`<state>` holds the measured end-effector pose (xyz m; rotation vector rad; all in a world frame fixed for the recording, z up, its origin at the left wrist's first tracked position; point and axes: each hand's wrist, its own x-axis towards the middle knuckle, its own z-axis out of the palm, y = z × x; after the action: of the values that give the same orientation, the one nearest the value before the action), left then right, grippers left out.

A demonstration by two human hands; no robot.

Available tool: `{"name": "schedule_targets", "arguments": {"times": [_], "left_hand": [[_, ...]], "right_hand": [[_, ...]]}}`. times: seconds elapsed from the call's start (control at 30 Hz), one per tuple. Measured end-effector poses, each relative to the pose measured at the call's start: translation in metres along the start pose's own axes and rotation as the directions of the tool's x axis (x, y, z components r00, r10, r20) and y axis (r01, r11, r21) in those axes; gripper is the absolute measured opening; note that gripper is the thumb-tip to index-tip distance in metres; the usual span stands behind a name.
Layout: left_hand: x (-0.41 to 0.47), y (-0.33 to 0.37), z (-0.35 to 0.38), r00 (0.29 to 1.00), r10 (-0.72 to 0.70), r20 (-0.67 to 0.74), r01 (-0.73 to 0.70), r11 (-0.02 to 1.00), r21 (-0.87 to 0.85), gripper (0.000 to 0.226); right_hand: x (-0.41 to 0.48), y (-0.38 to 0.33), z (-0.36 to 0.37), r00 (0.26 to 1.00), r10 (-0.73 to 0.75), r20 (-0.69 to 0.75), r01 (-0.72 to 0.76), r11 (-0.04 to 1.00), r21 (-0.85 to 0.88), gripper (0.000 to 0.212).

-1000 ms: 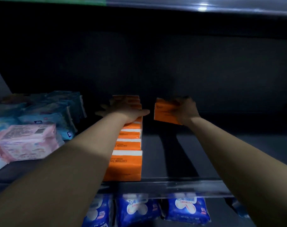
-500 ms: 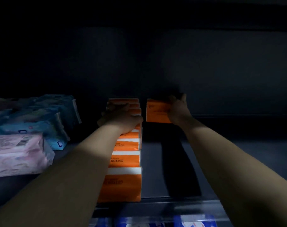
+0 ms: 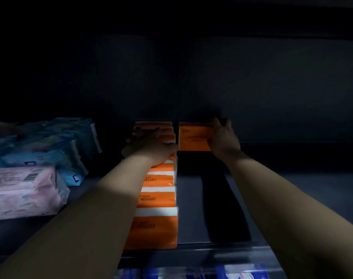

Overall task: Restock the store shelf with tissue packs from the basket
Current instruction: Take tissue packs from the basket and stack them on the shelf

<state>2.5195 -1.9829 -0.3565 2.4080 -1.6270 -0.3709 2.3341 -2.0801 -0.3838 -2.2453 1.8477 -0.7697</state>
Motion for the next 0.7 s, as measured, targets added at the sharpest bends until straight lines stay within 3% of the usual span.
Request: {"name": "schedule_targets", "arguments": {"times": [0.1, 0.2, 0.37, 0.53, 0.7], "left_hand": [[-0.005, 0.002, -0.003, 0.999, 0.004, -0.035, -0.003, 0.999, 0.037, 0.087], [-0.017, 0.009, -0.009, 0.991, 0.046, -0.128, -0.028, 0.989, 0.144, 0.071], [-0.067, 0.039, -0.012, 0.945, 0.224, -0.238, -0.198, 0.972, 0.128, 0.044], [-0.144, 0.083, 0.003, 0.872, 0.395, -0.29, -0.384, 0.918, 0.098, 0.039], [-0.216, 0.126, 0.027, 0.825, 0.509, -0.247, -0.501, 0.86, 0.097, 0.042]], "right_hand": [[-0.014, 0.006, -0.013, 0.997, -0.084, -0.002, 0.084, 0.996, 0.008, 0.056], [-0.032, 0.012, -0.031, 0.988, -0.153, -0.011, 0.153, 0.988, 0.018, 0.049], [-0.08, 0.026, -0.075, 0.989, -0.139, -0.056, 0.139, 0.99, -0.013, 0.046], [-0.148, 0.055, -0.129, 0.992, -0.105, -0.073, 0.102, 0.994, -0.049, 0.056], [-0.225, 0.111, -0.187, 0.999, -0.01, -0.042, 0.007, 0.998, -0.065, 0.067]]}}
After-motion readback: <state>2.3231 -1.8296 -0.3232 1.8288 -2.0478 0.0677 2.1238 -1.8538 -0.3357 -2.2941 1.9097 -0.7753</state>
